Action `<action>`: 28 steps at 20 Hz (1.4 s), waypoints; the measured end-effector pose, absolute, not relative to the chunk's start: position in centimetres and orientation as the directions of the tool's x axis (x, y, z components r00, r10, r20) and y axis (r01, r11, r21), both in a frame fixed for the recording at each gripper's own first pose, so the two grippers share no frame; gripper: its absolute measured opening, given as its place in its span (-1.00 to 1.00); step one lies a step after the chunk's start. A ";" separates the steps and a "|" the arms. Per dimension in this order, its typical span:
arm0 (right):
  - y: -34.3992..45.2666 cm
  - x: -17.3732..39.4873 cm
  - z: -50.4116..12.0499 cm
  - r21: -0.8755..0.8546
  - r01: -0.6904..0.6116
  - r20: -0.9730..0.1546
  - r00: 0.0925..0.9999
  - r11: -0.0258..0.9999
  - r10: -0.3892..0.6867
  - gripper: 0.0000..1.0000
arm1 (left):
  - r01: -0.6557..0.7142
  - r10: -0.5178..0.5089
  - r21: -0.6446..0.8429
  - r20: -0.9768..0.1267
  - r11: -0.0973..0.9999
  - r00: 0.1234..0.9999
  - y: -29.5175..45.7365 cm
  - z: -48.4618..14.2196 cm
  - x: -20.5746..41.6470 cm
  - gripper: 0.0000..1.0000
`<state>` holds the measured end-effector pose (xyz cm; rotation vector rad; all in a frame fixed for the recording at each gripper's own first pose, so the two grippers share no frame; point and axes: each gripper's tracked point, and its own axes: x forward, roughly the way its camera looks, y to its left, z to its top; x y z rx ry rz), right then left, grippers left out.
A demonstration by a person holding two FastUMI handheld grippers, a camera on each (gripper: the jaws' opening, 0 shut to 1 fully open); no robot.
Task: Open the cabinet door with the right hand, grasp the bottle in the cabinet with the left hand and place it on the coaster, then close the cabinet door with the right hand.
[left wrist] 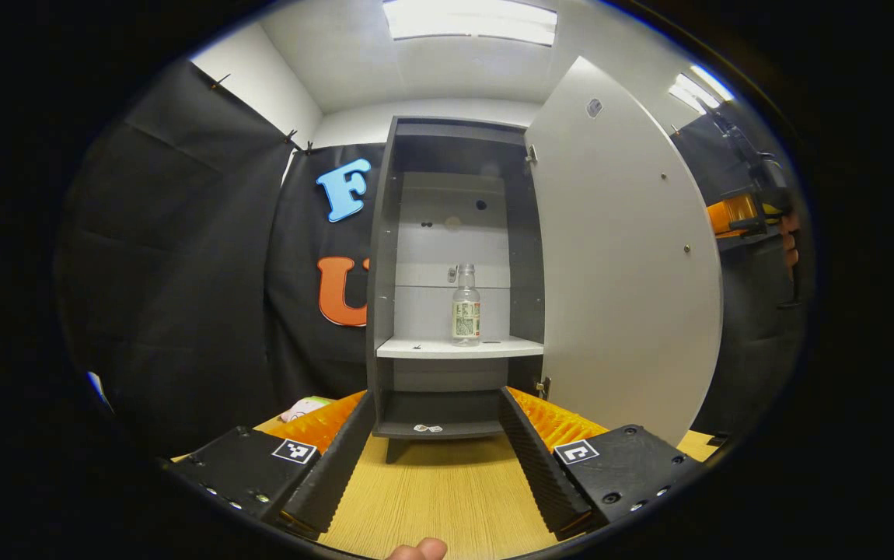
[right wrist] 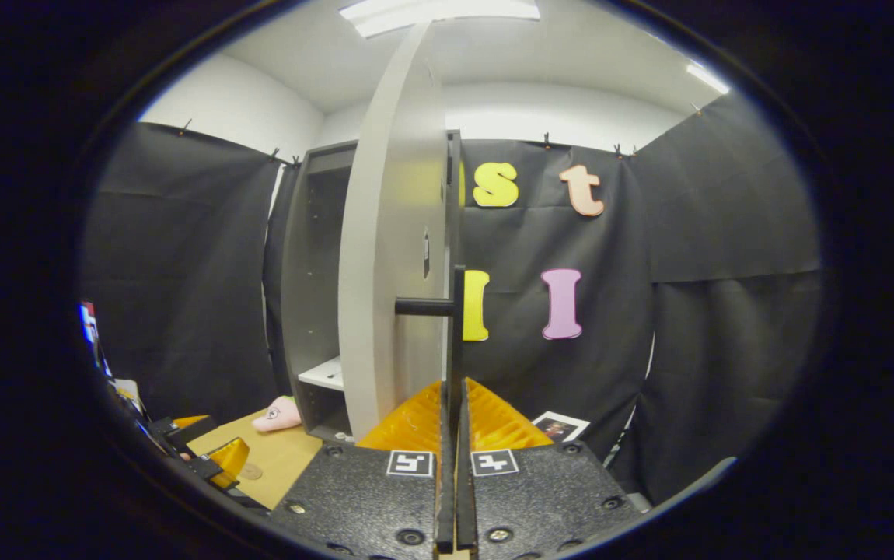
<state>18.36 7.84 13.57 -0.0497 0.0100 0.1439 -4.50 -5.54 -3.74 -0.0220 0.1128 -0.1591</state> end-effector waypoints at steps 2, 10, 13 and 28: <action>7.7 17.6 13.2 -0.056 -0.156 -0.021 0.988 0.986 0.155 -0.90 | 0.157 -0.160 -0.031 -0.113 0.987 0.981 -5.7 -3.9 -4.3 0.90; 4.0 14.1 11.5 -0.029 -0.074 0.009 0.997 0.997 0.074 -0.87 | 0.173 -0.174 -0.025 -0.132 0.985 0.976 -7.1 -4.5 -3.6 0.90; 3.5 14.1 10.7 -0.015 -0.081 0.013 0.997 0.997 0.081 -0.87 | 0.191 -0.193 -0.025 -0.147 0.981 0.970 -7.9 -4.9 -4.1 0.90; 1.0 15.7 7.3 -0.038 -0.050 0.008 0.999 0.998 0.050 0.98 | 0.231 -0.233 -0.032 -0.123 0.972 0.965 -10.7 -2.2 0.3 0.89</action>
